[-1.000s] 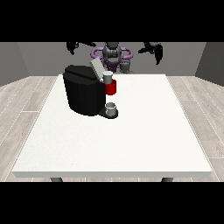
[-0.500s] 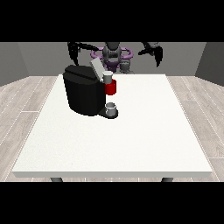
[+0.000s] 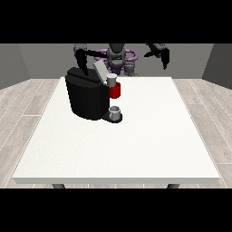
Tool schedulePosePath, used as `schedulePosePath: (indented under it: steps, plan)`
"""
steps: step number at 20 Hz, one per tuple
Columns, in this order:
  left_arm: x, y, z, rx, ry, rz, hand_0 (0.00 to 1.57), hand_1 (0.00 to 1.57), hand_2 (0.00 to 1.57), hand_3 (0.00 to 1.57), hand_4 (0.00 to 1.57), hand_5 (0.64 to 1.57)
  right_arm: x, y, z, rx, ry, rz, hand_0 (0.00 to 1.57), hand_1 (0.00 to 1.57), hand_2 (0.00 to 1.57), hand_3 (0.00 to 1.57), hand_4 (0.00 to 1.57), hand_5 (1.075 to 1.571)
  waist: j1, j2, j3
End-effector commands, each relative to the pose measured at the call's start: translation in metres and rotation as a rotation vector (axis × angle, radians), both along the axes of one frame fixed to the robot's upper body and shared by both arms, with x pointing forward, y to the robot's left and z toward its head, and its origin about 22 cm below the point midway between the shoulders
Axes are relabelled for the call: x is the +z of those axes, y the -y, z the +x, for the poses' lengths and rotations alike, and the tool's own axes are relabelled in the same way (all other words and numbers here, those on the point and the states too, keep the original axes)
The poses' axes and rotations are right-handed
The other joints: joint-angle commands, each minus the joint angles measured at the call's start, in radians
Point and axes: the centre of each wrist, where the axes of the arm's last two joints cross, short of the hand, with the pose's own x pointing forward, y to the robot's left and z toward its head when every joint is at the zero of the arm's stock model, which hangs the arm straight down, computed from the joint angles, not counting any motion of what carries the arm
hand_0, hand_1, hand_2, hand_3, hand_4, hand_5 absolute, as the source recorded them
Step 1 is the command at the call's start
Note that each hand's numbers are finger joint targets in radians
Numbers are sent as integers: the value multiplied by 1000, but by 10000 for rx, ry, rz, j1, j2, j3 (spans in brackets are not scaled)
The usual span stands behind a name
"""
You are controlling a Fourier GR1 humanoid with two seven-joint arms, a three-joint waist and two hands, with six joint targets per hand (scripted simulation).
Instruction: Insert the coffee pod into the coffee machine and close the lid
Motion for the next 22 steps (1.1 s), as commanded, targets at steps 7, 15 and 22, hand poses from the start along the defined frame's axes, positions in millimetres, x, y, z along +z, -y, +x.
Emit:
schedulePosePath:
  steps: [7,15,22]
  plan:
    - [30,-25,2,869,215,288,0,0,0,0,312,1571,11,-33,13,1014,442,-473,0,0,0,0,0,1571,-405,585,-2]
    - [18,-15,-8,838,498,401,0,0,0,0,360,1571,47,-42,33,1034,903,-1072,0,0,0,0,127,1571,-135,893,-3]
    - [11,-8,-16,87,769,345,0,0,0,0,362,1571,85,-59,44,1234,1958,-1742,0,0,0,0,103,1571,669,1378,-9]
